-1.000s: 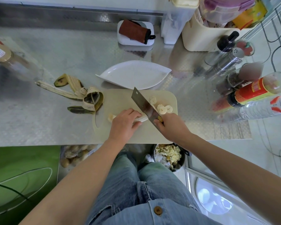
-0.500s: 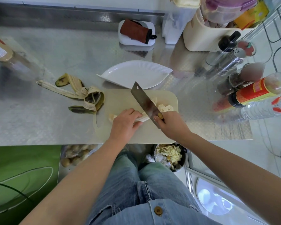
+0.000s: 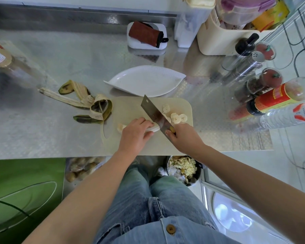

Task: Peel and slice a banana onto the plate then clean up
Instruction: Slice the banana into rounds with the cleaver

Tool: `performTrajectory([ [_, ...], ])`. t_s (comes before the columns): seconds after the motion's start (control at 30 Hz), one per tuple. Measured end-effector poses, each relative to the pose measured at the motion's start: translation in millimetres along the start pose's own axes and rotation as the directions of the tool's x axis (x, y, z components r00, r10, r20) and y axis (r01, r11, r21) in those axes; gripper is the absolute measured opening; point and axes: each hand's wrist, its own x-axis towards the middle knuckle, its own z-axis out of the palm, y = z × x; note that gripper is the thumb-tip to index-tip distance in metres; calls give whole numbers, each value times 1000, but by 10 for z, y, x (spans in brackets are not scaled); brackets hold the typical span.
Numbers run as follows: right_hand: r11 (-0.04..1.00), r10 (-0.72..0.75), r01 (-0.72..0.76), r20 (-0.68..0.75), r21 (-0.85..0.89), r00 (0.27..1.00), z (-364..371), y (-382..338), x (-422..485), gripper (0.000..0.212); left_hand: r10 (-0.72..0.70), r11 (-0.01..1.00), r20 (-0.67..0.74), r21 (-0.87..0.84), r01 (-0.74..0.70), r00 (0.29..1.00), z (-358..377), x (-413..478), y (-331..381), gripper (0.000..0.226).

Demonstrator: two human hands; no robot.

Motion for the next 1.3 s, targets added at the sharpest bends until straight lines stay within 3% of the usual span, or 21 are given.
performTrajectory([
  [0.4, 996, -13, 16, -34, 84, 999, -65, -34, 50, 46, 3, 1000, -12, -14, -3, 1000, -5, -14, -19, 29],
  [0.63, 999, -30, 30, 3, -10, 1000, -182, 3, 3, 46, 13, 1000, -14, -16, -14, 1000, -7, -10, -28, 29],
  [0.97, 1000, -3, 3, 26, 0, 1000, -68, -22, -26, 39, 10, 1000, -9, -15, -10, 1000, 7, -12, -25, 29],
  [1.17, 999, 12, -11, -17, 35, 1000, 71, -60, 24, 47, -9, 1000, -18, -19, 9, 1000, -1, -3, -35, 27],
  [1.3, 999, 27, -27, -1, 48, 1000, 112, -83, 59, 39, -3, 1000, -3, -22, 3, 1000, 1, 4, -40, 27],
])
